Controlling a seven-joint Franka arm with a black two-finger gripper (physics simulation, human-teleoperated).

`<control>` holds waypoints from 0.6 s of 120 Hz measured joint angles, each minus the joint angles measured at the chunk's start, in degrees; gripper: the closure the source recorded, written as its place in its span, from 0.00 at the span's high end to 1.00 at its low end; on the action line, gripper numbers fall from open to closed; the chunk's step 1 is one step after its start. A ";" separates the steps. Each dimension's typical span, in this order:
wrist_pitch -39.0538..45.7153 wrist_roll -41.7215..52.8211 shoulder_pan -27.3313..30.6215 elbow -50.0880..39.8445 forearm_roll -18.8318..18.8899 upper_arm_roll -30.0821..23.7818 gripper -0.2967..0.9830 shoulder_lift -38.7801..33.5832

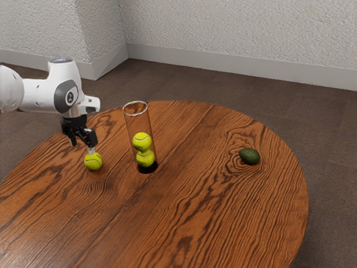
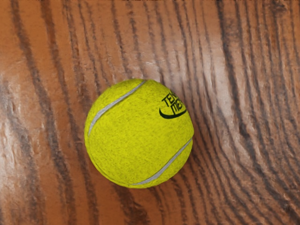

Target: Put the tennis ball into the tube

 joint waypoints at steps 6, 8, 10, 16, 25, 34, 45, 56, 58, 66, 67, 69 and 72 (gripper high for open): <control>0.85 0.45 0.04 0.99 -0.36 0.00 0.77 1.29; 1.10 0.60 0.04 1.32 -0.46 0.00 0.77 1.61; 1.32 0.74 0.05 1.63 -0.53 0.00 0.77 1.93; 1.89 1.14 0.05 2.53 -0.72 0.00 0.77 2.95; 2.53 1.68 0.19 3.10 -1.66 0.00 0.77 4.36; 2.98 2.14 0.35 3.24 -2.62 0.00 0.77 5.55; 3.36 2.64 0.45 3.28 -3.52 0.00 0.77 6.73; 3.63 3.06 0.47 3.29 -4.38 -0.01 0.77 7.73; 3.67 3.13 0.48 3.29 -4.50 -0.01 0.77 7.92; 3.84 3.38 0.62 3.29 -4.83 -0.01 0.77 8.64; 3.86 3.41 0.67 3.29 -4.86 -0.01 0.77 8.72; 3.90 3.47 0.74 3.29 -4.91 0.00 0.77 8.86; 3.96 3.56 0.82 3.29 -4.98 0.00 0.77 9.07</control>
